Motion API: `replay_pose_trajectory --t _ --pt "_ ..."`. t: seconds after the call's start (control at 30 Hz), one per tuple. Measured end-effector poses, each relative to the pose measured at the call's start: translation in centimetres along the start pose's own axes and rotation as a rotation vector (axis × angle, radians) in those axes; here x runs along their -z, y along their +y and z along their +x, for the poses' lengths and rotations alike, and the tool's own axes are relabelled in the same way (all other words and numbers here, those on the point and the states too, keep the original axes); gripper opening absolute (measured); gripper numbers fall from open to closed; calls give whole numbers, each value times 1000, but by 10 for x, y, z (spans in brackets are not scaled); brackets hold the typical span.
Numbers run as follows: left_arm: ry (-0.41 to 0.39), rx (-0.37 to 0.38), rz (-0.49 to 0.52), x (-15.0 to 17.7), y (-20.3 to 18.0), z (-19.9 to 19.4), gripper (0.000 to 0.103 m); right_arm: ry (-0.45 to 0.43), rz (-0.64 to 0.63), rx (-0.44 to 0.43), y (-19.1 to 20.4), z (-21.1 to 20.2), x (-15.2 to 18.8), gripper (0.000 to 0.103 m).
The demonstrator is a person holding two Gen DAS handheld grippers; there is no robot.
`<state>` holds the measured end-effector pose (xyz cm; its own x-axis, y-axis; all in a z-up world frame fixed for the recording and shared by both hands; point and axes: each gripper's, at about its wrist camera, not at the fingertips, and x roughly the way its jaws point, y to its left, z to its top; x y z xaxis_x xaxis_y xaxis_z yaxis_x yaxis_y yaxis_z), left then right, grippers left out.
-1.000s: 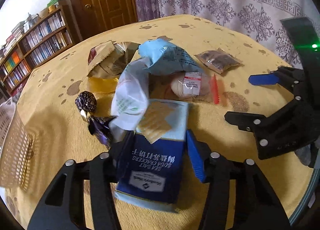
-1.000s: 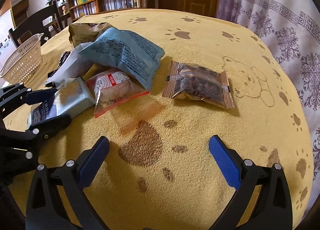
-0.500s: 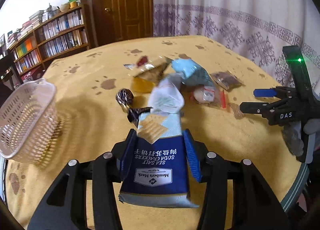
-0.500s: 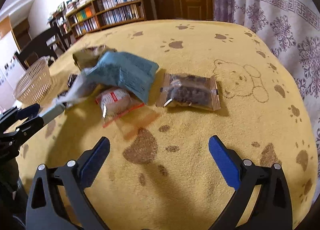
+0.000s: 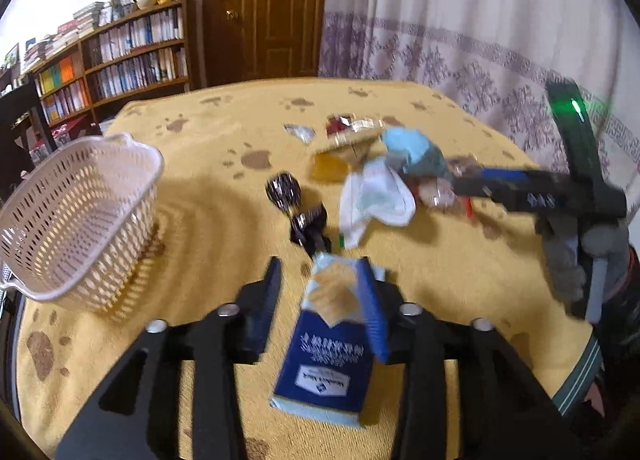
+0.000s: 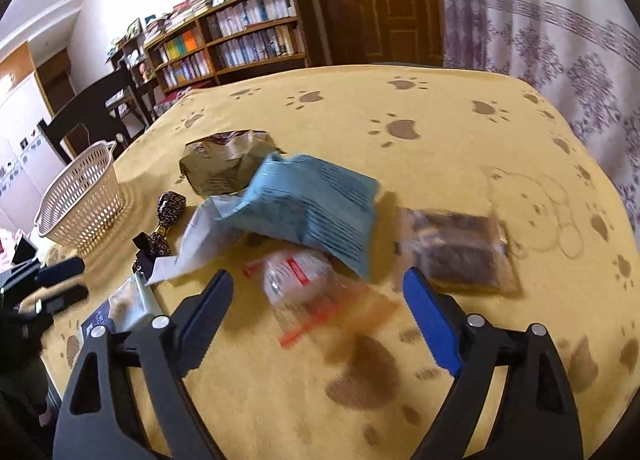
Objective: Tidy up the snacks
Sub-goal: 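Lift the cracker box with the left tool while the right tool grasps the red-labelled bread packet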
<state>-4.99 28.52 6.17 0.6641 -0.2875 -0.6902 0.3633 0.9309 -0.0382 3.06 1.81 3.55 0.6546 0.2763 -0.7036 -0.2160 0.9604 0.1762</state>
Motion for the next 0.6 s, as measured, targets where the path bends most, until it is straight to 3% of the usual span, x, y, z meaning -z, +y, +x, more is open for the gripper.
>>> replay_pose_trajectory --t 0.07,0.17,0.37,0.43,0.6 --pt "24 7 6 5 -3 7 64 17 -27 8 7 10 -3 80" --pt "61 23 4 10 -6 18 69 48 -58 29 13 25 -4 75" --pt "117 3 44 25 -16 43 66 51 -99 42 17 31 0 74" --pt "112 -9 58 26 -19 41 55 49 -113 54 18 30 3 66" --pt "109 -8 42 27 -17 40 51 46 -117 78 20 22 10 54"
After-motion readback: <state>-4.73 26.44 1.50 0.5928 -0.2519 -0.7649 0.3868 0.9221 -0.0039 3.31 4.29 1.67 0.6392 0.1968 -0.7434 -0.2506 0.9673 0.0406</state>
